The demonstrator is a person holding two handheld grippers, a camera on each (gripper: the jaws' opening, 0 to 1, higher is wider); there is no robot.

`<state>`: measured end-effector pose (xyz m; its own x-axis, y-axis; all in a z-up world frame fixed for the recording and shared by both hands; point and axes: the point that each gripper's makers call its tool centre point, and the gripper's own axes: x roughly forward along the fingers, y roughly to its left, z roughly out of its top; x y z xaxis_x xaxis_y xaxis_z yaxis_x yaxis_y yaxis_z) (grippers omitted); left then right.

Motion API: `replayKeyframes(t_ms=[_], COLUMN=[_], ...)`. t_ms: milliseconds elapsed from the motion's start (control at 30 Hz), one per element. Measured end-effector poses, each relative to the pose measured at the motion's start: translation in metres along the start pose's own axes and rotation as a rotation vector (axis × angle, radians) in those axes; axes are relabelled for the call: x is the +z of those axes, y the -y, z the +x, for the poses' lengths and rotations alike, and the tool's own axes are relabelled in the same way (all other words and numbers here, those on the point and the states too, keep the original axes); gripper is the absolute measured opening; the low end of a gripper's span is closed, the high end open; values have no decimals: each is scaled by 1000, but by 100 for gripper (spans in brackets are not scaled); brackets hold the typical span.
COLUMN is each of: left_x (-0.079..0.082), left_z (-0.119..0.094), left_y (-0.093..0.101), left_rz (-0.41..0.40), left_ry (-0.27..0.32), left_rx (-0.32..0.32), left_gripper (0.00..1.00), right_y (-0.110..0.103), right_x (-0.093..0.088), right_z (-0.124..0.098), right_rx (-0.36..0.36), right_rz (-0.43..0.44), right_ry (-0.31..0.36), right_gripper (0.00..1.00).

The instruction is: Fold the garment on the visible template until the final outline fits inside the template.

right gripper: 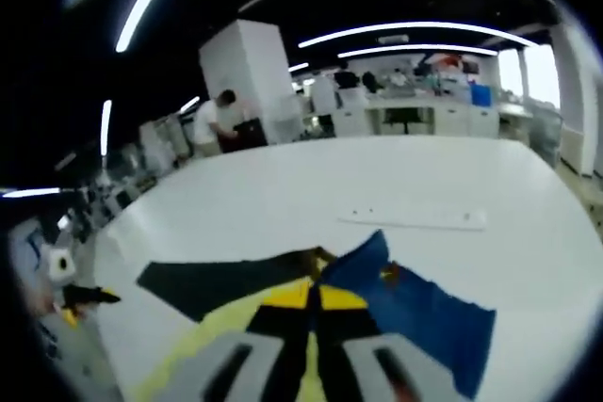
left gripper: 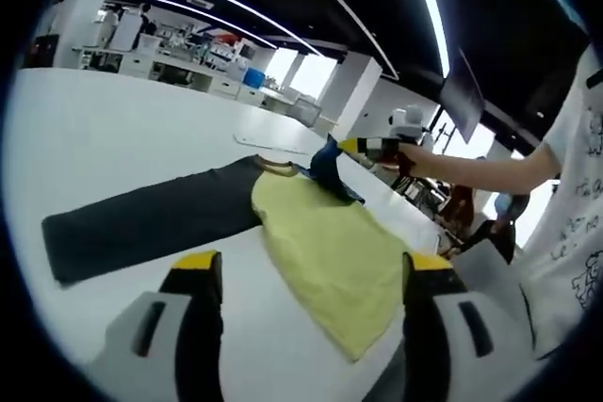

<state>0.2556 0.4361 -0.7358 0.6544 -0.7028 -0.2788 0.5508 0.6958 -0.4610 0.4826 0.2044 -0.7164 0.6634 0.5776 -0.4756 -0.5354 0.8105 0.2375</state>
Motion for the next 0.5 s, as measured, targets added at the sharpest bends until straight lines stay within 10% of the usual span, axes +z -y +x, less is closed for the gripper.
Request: replayKeyframes(t_ms=[500], left_x=[-7], left_z=[3], left_y=[-6], left_rz=[-17], left_ry=[-5], left_rx=[-33], left_gripper=[74], right_y=[-71], right_x=[-16], right_z=[54], right_rx=[113], right_rz=[-7], right_ry=[-52], right_gripper=[0])
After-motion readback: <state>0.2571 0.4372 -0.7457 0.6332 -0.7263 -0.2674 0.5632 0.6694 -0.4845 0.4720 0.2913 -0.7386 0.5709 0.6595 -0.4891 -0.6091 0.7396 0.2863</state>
